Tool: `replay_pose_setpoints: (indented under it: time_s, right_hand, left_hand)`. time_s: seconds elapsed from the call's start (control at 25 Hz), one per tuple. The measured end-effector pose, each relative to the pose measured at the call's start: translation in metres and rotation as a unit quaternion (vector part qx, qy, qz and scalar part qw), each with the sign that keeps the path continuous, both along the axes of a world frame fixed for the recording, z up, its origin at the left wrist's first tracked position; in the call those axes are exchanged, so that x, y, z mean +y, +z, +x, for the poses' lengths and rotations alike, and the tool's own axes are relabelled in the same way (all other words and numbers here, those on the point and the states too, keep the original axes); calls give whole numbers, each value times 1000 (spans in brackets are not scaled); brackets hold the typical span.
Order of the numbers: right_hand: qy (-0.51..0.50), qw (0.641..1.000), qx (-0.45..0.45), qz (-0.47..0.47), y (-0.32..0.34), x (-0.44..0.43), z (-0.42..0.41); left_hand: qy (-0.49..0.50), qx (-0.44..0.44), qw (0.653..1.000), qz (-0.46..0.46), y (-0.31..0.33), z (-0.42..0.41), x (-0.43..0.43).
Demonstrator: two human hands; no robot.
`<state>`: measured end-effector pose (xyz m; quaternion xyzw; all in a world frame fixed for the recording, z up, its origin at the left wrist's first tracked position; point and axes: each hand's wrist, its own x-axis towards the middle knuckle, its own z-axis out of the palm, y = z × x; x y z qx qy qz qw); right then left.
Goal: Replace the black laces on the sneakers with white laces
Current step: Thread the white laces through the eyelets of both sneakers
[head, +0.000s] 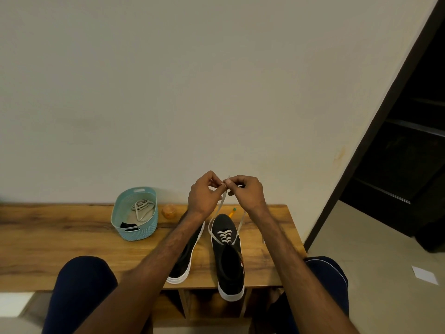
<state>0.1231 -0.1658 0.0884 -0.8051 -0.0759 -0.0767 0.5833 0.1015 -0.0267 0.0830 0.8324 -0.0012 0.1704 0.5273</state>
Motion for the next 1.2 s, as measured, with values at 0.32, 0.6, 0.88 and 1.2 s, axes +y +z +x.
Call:
replay_pose_setpoints:
  time_s: [0.32, 0.6, 0.88, 1.2]
  right_hand:
    - [-63, 997, 42, 33, -12, -2, -6]
    - [64, 992, 97, -41, -35, -11, -16]
    - [7, 995, 90, 32, -50, -13, -23]
    - [26, 995, 43, 87, -65, -19, -23]
  left_hand:
    - [-35, 14, 999, 5, -13, -8, -7]
    - [-12, -1, 1000, 16, -27, -8, 4]
    - [-1, 31, 999, -33, -38, -6, 2]
    - [10, 79, 987, -141, -57, -4, 2]
